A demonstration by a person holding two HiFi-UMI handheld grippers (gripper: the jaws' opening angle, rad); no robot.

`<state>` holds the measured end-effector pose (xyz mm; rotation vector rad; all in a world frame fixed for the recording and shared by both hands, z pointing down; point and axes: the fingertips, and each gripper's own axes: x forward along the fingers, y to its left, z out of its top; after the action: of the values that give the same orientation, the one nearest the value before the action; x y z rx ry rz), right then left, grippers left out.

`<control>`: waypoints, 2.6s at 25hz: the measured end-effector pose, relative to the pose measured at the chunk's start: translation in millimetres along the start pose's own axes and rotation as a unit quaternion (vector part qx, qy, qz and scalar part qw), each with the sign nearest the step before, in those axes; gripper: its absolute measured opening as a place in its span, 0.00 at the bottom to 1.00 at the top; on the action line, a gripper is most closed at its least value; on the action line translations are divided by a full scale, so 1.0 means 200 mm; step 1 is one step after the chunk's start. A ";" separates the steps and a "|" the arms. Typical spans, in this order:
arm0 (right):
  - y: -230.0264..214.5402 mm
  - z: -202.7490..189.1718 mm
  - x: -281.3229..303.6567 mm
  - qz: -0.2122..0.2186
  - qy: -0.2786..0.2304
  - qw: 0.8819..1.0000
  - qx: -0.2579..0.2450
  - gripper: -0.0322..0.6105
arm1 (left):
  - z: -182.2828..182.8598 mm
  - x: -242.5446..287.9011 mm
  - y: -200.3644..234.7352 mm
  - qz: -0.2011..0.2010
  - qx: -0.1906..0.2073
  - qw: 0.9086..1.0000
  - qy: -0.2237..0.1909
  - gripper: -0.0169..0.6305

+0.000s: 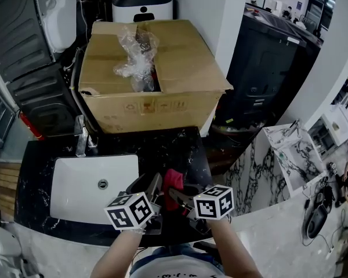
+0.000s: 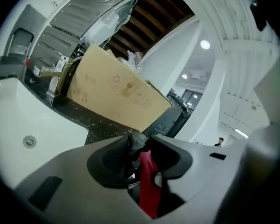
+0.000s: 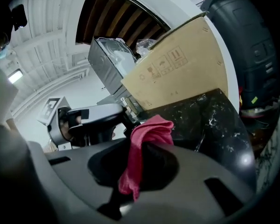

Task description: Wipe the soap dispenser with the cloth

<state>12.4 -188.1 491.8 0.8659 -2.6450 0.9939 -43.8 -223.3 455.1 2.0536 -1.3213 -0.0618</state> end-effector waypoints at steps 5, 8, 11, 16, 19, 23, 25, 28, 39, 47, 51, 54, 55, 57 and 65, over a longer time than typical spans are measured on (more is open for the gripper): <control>0.03 0.07 0.02 0.009 -0.021 1.000 -0.004 0.13 | 0.08 -0.09 0.16 -0.061 -0.115 0.991 -0.026 0.27; 0.07 0.10 0.06 0.024 -0.015 0.999 -0.020 0.13 | 0.10 -0.12 0.24 -0.103 -0.149 0.983 -0.020 0.27; 0.14 0.10 0.13 0.037 0.008 0.998 -0.040 0.13 | 0.12 -0.14 0.30 -0.108 -0.144 0.984 -0.016 0.27; 0.11 -0.02 0.22 -0.040 0.082 0.990 -0.109 0.13 | 0.15 -0.17 0.42 -0.058 -0.142 0.987 -0.038 0.28; 0.08 -0.07 0.21 -0.055 0.093 0.990 -0.094 0.13 | 0.16 -0.18 0.45 -0.045 -0.145 0.987 -0.044 0.28; 0.01 -0.13 0.17 -0.084 0.112 0.987 -0.083 0.13 | 0.16 -0.18 0.48 -0.040 -0.146 0.987 -0.046 0.28; -0.01 -0.13 0.14 -0.096 0.107 0.987 -0.074 0.13 | 0.16 -0.18 0.49 -0.040 -0.146 0.987 -0.046 0.28; 0.07 -0.03 0.13 -0.071 0.056 0.994 -0.058 0.13 | 0.16 -0.18 0.50 -0.038 -0.148 0.987 -0.046 0.28; 0.23 0.07 0.33 -0.028 0.025 0.996 -0.079 0.13 | 0.16 -0.18 0.49 -0.033 -0.131 0.990 -0.039 0.28; -0.06 -0.07 0.20 -0.110 0.052 0.992 -0.035 0.13 | 0.16 -0.18 0.51 -0.029 -0.123 0.991 -0.039 0.28; -0.10 -0.09 0.15 -0.133 0.056 0.989 -0.026 0.13 | 0.16 -0.18 0.51 -0.029 -0.112 0.993 -0.036 0.28; -0.09 -0.04 0.12 -0.126 0.025 0.992 -0.014 0.13 | 0.15 -0.17 0.51 -0.028 -0.072 0.996 -0.035 0.28; -0.06 -0.02 0.11 -0.115 0.012 0.993 -0.016 0.13 | 0.15 -0.17 0.51 -0.028 -0.048 0.998 -0.036 0.28; 0.00 0.03 0.12 -0.082 -0.011 0.996 -0.026 0.13 | 0.14 -0.16 0.49 -0.025 0.003 0.999 -0.041 0.28; 0.04 0.01 0.19 -0.065 0.001 0.997 -0.034 0.13 | 0.11 -0.14 0.33 -0.016 0.136 0.988 -0.069 0.31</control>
<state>-23.2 -201.5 500.2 1.0065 -2.5655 0.8674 -116.6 -228.5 467.3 2.3367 -1.4468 -0.0390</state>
